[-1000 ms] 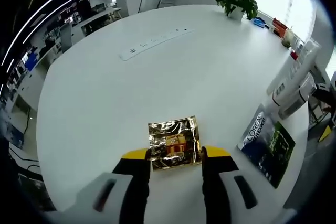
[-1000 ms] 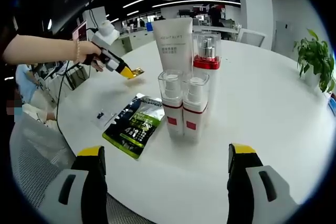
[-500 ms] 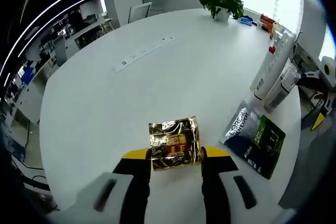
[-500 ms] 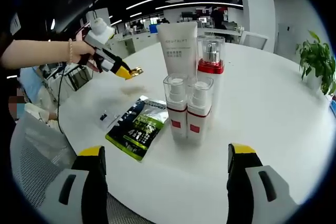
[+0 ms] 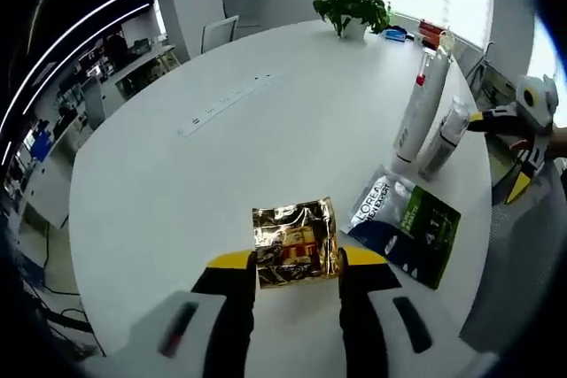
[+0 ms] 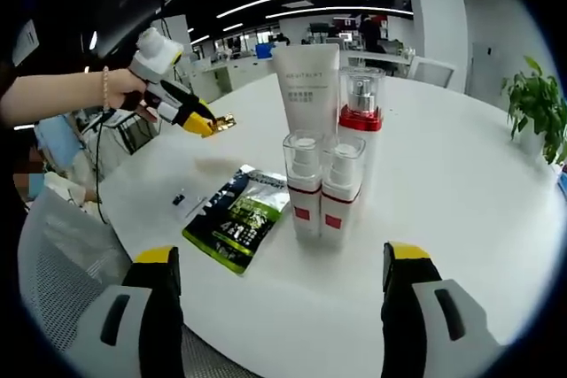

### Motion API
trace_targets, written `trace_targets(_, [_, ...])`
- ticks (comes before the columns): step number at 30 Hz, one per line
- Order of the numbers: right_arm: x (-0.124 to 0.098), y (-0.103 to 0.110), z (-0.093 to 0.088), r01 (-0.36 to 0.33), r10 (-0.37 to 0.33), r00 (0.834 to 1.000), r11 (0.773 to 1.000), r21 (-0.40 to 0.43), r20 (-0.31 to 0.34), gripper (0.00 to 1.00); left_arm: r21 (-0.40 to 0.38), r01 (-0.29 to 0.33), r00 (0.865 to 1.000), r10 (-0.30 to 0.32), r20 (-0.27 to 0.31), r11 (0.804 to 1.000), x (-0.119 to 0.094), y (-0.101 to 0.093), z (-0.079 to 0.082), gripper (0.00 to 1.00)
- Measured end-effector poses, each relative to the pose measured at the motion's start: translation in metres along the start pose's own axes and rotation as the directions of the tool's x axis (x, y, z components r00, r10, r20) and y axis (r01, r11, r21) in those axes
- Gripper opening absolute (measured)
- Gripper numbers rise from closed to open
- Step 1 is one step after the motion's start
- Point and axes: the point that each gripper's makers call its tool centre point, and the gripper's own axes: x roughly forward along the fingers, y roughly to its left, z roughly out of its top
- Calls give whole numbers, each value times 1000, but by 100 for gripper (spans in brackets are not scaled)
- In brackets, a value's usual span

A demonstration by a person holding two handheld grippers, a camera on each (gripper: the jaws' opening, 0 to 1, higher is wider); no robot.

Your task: Arrange the skincare products in the storage area until every visible bottle or jar stands upright without overlapping.

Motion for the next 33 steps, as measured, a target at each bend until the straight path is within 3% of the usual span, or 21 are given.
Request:
trace_targets(21, [-2, 27, 0, -111, 110, 994, 993, -47, -18, 69, 104, 62, 998, -63, 6, 993, -28, -52, -22, 39])
trace_targets(33, [-3, 45, 12, -193, 193, 981, 981, 11, 12, 55, 169, 115, 993, -118, 9, 979, -35, -84, -23, 38])
